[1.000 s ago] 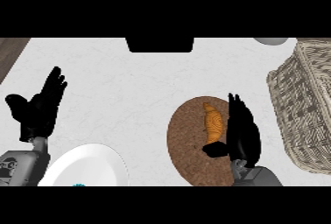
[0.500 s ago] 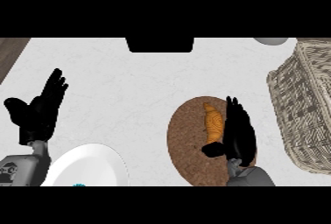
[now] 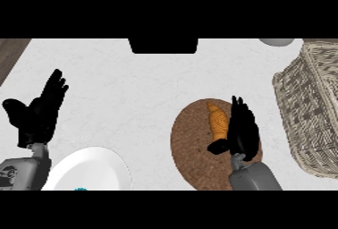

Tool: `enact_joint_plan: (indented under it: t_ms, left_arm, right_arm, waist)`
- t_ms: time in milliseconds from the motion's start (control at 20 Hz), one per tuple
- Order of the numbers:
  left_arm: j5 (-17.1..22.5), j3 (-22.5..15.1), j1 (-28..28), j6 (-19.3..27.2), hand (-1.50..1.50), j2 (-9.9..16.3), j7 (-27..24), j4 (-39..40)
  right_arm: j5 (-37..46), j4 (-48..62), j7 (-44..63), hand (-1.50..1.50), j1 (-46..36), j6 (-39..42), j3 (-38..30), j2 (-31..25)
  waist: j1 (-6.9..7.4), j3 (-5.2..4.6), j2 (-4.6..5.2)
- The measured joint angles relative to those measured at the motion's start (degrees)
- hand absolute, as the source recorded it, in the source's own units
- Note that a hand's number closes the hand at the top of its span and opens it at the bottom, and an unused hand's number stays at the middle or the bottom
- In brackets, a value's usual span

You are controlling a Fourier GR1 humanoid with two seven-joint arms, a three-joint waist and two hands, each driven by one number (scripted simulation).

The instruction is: Pick the croissant from the placemat and place it in the basket

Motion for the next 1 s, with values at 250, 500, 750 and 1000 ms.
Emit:
enact_joint_plan:
  t_ms: [250,500,750,1000]
  left_arm:
    - [-0.73,1.33,0.48,-1.32,0.0,-0.68,-1.16,0.54]
    - [-0.99,2.63,-1.06,-2.08,0.0,-0.81,-0.16,1.07]
    - [-2.37,2.18,-1.6,-1.66,0.0,-1.64,0.44,1.14]
    - [-2.9,1.96,-1.56,-1.55,0.0,-2.07,0.77,0.69]
  right_arm:
    - [0.16,2.68,-0.18,-1.5,-1.98,-0.3,-0.78,0.6]
    - [-0.22,4.29,-1.75,-1.5,-2.14,-0.55,-2.39,0.8]
    - [-2.06,7.55,-3.79,1.5,-3.61,0.27,-4.05,0.84]
    - [-4.03,9.12,-6.63,1.5,-4.76,4.38,-3.42,-0.2]
  waist:
    - [-0.03,-0.11,-0.12]
    - [-0.06,-0.23,-0.34]
    - [-0.01,-0.36,-0.53]
    - [0.05,-0.54,-0.8]
